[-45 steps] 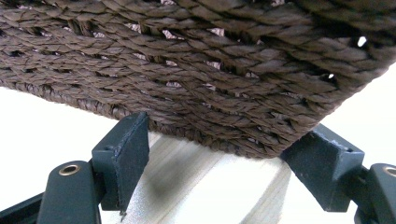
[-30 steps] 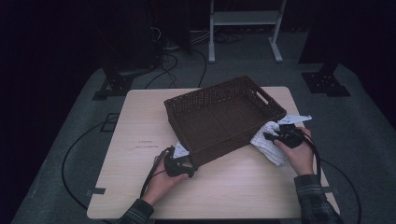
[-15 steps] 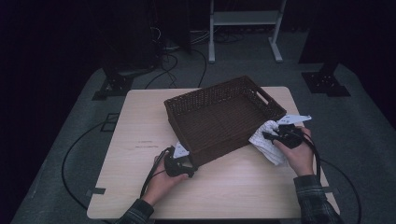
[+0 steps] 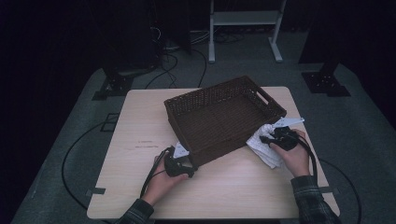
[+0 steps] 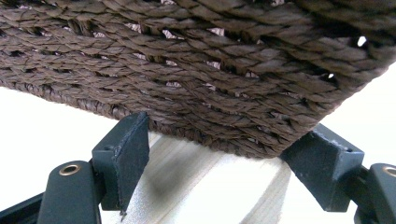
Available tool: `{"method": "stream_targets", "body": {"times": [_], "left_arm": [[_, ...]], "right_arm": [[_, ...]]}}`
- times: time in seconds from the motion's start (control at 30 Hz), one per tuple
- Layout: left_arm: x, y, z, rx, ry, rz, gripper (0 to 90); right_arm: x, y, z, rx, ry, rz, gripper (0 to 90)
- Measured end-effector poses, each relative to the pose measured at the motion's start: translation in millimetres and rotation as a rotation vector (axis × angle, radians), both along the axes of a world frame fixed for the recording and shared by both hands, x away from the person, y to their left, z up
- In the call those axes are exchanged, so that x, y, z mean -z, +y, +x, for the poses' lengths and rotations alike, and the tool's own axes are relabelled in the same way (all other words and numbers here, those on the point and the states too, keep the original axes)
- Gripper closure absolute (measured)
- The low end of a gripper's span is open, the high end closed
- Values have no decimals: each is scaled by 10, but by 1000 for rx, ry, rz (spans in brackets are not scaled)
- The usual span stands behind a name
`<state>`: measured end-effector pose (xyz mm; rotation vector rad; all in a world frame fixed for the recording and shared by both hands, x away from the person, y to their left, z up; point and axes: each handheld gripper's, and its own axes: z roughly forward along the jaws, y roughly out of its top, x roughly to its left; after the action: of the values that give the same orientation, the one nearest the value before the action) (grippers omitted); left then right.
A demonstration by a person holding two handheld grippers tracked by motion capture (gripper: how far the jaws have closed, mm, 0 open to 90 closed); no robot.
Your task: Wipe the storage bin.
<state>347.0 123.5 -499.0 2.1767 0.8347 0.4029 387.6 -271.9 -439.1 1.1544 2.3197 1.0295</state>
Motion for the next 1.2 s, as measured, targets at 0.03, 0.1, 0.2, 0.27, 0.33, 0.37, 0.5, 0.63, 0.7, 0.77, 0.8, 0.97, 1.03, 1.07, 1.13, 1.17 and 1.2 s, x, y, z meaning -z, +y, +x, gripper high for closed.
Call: {"method": "stream_targets", "body": {"times": [0.03,0.1,0.2,0.27,0.33,0.37,0.5,0.63,0.7,0.77,0.8,0.97,1.03,1.07,1.13,1.17,1.2], "left_arm": [[0,0,0,0,0,0,235],[0,0,0,0,0,0,235],[0,0,0,0,0,0,235],[0,0,0,0,0,0,235],[0,0,0,0,0,-1,235],[0,0,0,0,0,0,235],[0,0,0,0,0,0,235],[0,0,0,0,0,0,235],[0,0,0,0,0,0,235],[0,0,0,0,0,0,235],[0,0,0,0,0,0,235],[0,0,0,-1,0,-1,235],[0,0,0,0,0,-1,235],[0,0,0,0,0,0,235],[0,0,0,0,0,-1,235],[0,0,0,0,0,-1,235],[0,0,0,0,0,-1,235]], "right_arm": [[15,3,5,1,4,2,759],[34,-2,12,1,14,1,759],[78,2,23,2,24,-1,759],[114,13,35,-1,32,-7,760],[146,26,44,-1,43,-13,760],[146,26,44,-1,43,-13,760],[214,57,62,-4,64,-20,759],[269,77,76,-9,81,-28,759],[300,91,81,-10,95,-30,760],[318,95,85,-15,102,-30,760],[336,102,88,-17,109,-28,759],[340,123,79,-20,109,-36,759],[332,129,71,-23,106,-37,759],[319,135,63,-24,102,-39,759],[299,135,54,-26,96,-37,760],[288,133,49,-27,92,-33,760],[276,132,44,-28,86,-28,760]]}}
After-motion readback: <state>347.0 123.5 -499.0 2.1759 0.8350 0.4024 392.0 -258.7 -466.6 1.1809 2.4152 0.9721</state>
